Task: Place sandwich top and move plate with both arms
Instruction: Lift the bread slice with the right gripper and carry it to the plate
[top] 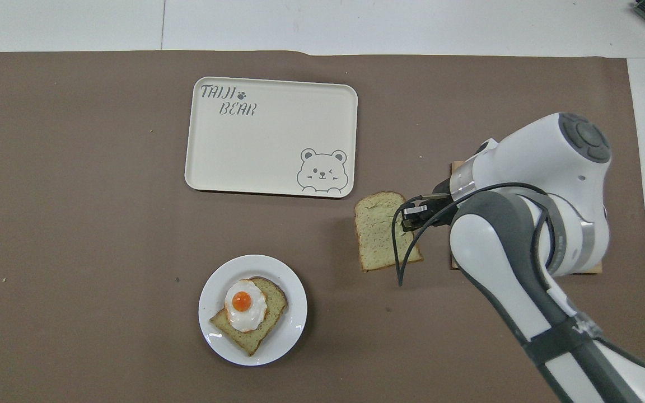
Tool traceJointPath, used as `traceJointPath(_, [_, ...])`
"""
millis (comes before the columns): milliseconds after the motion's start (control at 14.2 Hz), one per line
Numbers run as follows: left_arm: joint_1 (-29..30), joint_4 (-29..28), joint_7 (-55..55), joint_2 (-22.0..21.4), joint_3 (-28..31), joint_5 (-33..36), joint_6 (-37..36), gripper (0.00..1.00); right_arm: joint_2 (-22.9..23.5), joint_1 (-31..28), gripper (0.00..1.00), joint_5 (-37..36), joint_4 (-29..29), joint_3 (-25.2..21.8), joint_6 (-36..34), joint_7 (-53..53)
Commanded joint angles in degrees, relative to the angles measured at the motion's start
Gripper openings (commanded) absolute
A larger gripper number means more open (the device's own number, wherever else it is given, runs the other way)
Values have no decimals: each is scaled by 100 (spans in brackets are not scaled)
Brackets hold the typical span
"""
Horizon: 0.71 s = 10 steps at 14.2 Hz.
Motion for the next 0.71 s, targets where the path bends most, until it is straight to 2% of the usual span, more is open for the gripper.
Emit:
traceJointPath(0, [23,-173,-43,-137,-34,50,55,100,-105,335,0,232,-256,-5,261,358])
traceJointPath(212, [32,-173,-43,-137,-34,50,55,100,-27,756,0,557,-308,-14,487,455])
traceJointPath(353, [23,-173,-43,-137,-34,50,55,100,61,977,0,567,-431,-5,962,771])
traceJointPath(636, [23,-173,-43,-137,-34,50,55,100,535,1627,0,804,-432,-14,1849,1009])
